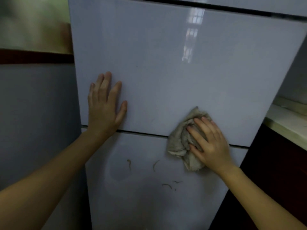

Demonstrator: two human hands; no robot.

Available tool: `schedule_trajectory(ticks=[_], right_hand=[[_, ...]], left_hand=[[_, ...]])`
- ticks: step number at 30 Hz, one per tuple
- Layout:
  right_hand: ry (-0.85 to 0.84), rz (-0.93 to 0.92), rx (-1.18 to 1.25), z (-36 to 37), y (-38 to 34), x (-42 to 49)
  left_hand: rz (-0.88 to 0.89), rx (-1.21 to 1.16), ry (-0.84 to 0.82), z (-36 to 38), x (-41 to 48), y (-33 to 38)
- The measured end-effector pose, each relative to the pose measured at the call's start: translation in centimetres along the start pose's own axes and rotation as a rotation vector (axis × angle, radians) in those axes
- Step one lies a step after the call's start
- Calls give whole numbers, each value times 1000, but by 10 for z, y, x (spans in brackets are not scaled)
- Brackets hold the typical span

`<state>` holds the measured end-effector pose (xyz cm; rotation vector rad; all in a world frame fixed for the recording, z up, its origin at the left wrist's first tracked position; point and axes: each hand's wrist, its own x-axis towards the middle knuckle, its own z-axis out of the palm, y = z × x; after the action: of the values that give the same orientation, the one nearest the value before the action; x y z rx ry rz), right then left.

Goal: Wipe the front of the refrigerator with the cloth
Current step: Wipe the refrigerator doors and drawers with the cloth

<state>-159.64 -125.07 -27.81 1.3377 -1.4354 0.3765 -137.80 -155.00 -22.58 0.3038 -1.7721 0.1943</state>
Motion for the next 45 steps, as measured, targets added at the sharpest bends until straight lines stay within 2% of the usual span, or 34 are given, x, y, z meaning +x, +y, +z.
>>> schedule_trajectory(ticks=[3,8,18,30,39,45], right_hand=[[-24,56,-13,-7,6,-17],[8,136,42,5,-22,14],[79,32,197,45,-103,105],[38,-11,237,65,-129,58],[22,27,275,92,-165,24],[29,116,286,99,-180,14]], left_hand=[[1,-6,-6,0,-1,-2],[26,-1,-12,-1,0,-6],[63,26,-86,-20,-13,-18],[-151,57,-190,-37,-171,-31],[-204,13,-323,-12,-246,-18],[-214,-2,-342,0,-296,-20]])
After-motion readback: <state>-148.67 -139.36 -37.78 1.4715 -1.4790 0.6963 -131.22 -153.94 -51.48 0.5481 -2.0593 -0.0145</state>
